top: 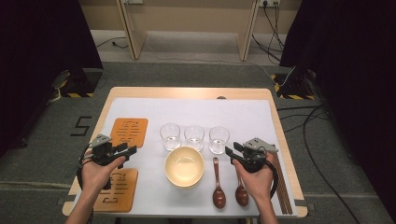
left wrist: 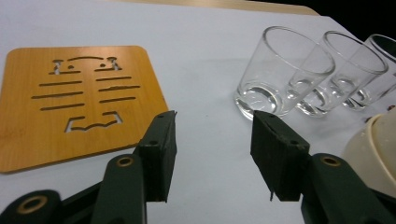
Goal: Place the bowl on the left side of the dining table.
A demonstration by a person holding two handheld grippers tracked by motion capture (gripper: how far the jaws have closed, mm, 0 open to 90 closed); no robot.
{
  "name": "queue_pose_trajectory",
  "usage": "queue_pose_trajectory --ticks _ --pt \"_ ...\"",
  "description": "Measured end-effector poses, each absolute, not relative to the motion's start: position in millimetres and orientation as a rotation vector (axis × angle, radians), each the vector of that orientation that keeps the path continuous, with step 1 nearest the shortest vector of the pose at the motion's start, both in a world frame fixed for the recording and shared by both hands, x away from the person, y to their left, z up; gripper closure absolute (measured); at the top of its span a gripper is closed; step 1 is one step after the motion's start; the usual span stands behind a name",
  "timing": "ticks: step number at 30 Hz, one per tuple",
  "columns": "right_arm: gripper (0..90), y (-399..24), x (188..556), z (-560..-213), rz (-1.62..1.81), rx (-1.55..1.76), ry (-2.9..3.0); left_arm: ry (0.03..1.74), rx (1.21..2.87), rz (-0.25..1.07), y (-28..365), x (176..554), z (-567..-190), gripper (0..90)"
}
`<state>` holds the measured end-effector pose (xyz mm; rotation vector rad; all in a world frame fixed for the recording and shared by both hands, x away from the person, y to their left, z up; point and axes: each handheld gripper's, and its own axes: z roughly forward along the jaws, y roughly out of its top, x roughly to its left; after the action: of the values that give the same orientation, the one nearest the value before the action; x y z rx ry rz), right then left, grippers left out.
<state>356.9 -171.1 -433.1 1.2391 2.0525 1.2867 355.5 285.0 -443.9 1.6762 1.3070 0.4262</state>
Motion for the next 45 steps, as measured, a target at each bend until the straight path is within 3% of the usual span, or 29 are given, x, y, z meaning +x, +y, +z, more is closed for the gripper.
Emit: queue_pose_trajectory --ticks 45 --pt "54.6 -170 362 -440 1.301 1.256 2.053 1.077 1.702 0.328 224 337 -406 49.6"
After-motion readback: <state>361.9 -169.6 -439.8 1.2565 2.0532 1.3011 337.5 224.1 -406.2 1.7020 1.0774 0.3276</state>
